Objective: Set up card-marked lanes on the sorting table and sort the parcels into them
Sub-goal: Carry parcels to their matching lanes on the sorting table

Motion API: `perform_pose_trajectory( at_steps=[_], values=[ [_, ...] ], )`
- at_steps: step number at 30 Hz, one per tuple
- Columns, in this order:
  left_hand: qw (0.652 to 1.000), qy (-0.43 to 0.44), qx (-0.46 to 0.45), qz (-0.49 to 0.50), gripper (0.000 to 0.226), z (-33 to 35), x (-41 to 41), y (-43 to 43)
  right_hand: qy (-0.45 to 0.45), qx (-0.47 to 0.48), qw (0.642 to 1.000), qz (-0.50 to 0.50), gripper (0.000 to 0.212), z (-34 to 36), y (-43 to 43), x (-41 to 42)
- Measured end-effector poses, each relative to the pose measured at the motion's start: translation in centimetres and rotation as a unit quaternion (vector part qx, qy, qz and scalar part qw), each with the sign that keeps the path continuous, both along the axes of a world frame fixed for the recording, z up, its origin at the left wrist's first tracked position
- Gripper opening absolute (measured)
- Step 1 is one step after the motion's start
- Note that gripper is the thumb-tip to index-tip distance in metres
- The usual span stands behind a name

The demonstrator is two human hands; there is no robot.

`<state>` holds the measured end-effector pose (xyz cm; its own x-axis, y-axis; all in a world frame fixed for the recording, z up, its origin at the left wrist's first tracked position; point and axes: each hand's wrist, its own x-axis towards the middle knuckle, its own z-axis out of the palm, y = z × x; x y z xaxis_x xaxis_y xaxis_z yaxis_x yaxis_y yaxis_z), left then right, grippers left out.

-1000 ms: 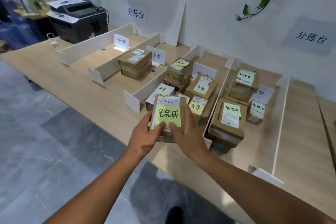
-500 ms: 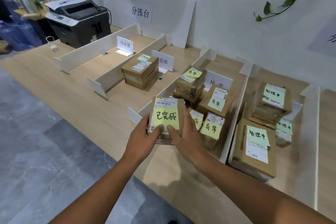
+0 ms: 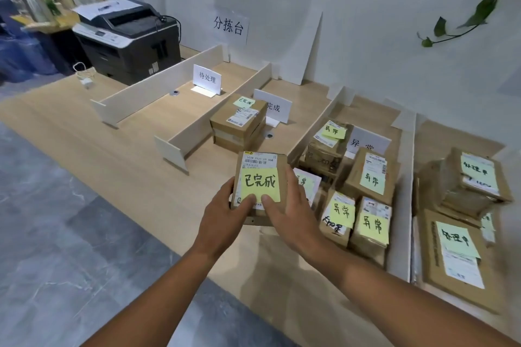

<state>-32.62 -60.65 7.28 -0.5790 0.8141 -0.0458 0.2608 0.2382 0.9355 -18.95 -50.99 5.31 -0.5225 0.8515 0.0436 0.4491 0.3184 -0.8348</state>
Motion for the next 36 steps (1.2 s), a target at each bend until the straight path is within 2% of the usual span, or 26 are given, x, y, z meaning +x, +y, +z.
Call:
perform_pose_trajectory(
  at_steps=[5, 11, 15, 17, 20, 23, 27, 32, 36],
  values=[
    [1.0, 0.022, -0.004, -0.021, 0.029, 0.7, -8.5, -0.5, 0.035, -0.002, 0.999, -0.015, 0.082, 0.6, -1.1, -8.1],
    [0.998, 0.032, -0.032, -0.049, 0.033, -0.7, -15.5, 0.9, -0.004, -0.024, 0.998, -0.053, 0.085, -0.9, -0.9, -14.5],
    [0.994, 0.038, -0.06, -0.077, 0.022, -2.4, -19.5, 4.5, -0.037, -0.043, 0.996, -0.075, 0.084, -2.9, 1.9, -18.4],
    [0.991, 0.045, -0.082, -0.097, 0.028, -3.6, -21.6, 6.8, -0.036, -0.057, 0.995, -0.071, 0.085, -4.5, 3.7, -20.3],
    [0.985, 0.043, -0.125, -0.113, 0.051, -6.2, -24.9, 10.5, -0.033, -0.085, 0.993, -0.074, 0.085, -7.5, 6.6, -23.2],
    [0.976, 0.049, -0.171, -0.125, 0.051, -8.6, -28.0, 14.0, -0.022, -0.11, 0.989, -0.094, 0.083, -10.4, 9.2, -26.2],
    [0.969, 0.015, -0.204, -0.141, 0.048, -11.0, -30.8, 17.5, -0.03, -0.139, 0.983, -0.114, 0.086, -13.8, 11.8, -29.2],
    [0.956, 0.047, -0.236, -0.168, 0.04, -13.1, -32.2, 20.5, -0.022, -0.179, 0.974, -0.136, 0.086, -16.3, 13.8, -31.6],
    [0.949, 0.028, -0.27, -0.162, 0.033, -14.6, -33.4, 22.2, -0.038, -0.211, 0.966, -0.143, 0.089, -17.0, 14.7, -33.1]
  ],
)
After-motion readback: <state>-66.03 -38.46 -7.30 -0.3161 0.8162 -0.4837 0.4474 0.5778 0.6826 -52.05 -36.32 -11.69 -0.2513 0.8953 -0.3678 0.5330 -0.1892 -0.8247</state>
